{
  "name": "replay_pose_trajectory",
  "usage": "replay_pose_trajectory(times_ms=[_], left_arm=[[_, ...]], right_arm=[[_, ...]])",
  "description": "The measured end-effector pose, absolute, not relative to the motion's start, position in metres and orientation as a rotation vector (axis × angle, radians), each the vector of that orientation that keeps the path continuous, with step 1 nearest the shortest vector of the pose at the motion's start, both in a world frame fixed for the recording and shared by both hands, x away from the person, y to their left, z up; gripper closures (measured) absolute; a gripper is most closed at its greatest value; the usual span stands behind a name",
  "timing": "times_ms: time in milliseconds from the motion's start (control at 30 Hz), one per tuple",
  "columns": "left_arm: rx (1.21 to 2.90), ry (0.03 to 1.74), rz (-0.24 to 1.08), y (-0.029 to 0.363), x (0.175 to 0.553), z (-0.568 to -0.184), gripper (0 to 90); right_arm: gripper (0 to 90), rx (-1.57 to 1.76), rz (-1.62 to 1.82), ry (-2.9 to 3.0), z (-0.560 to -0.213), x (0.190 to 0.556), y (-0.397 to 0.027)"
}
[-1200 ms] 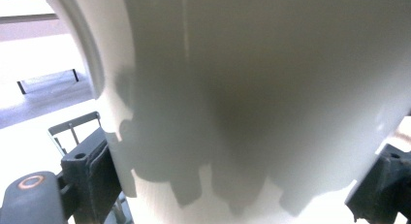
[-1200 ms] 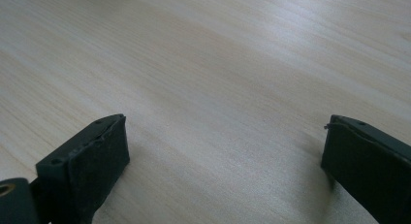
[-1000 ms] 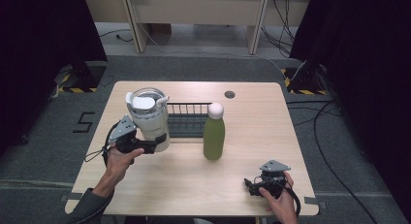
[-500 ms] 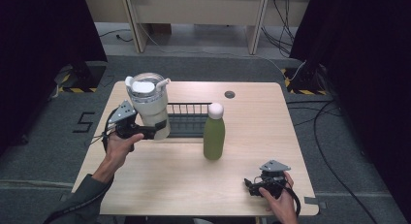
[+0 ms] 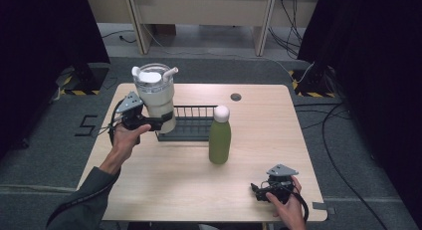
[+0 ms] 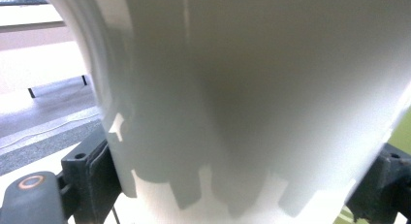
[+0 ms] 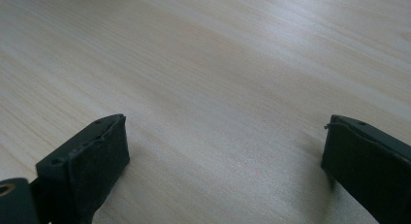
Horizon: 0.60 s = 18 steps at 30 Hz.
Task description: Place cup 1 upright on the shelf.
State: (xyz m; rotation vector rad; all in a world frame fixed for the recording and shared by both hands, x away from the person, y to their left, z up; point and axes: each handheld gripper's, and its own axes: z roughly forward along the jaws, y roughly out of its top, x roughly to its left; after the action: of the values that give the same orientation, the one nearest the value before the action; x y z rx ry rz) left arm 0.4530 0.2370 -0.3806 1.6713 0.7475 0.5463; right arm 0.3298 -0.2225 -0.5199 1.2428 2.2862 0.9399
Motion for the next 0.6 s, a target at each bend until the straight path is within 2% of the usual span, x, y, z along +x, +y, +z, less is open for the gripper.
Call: replay_pose_trajectory(times_ms=[600], left_arm=[[1.656, 0.774, 0.559, 0.224, 0.483, -0.389, 10.6]], right_arm=[[3.0, 1.244, 0.939, 2.289, -0.520, 0.330, -0.223]])
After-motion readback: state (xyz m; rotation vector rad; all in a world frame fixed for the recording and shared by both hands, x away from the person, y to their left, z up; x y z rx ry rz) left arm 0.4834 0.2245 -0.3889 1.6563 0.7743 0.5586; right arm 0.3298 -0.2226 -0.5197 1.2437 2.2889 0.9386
